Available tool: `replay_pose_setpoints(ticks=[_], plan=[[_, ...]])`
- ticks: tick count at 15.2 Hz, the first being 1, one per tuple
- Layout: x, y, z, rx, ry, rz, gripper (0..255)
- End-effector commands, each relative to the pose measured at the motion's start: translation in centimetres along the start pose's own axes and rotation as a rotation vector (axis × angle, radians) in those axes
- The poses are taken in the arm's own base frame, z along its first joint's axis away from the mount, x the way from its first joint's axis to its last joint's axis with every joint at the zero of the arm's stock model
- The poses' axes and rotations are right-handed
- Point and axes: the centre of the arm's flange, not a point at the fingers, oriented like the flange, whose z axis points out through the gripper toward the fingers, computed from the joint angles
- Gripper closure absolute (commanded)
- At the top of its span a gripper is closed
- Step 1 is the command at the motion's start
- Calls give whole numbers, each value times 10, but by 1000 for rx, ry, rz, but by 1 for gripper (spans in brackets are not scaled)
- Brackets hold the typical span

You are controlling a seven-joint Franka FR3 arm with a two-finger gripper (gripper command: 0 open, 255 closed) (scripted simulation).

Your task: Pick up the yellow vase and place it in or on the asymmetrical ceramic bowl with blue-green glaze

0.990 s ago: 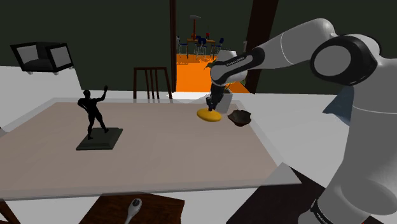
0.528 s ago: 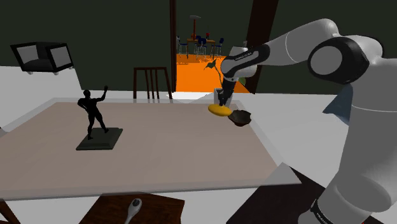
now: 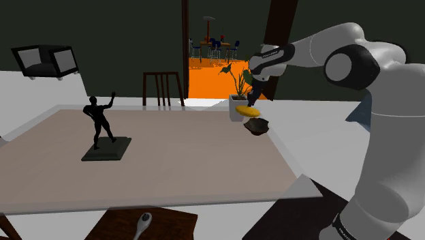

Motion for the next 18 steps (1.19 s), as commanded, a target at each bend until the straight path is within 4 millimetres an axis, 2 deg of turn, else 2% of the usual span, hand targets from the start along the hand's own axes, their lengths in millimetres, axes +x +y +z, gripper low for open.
replay_pose_setpoints(ticks=[1, 8, 18], plan=[[-6, 26, -2, 0, 0, -1, 255], [-19, 118, -18, 0, 0, -1, 255], [-27, 119, 34, 0, 0, -1, 255]])
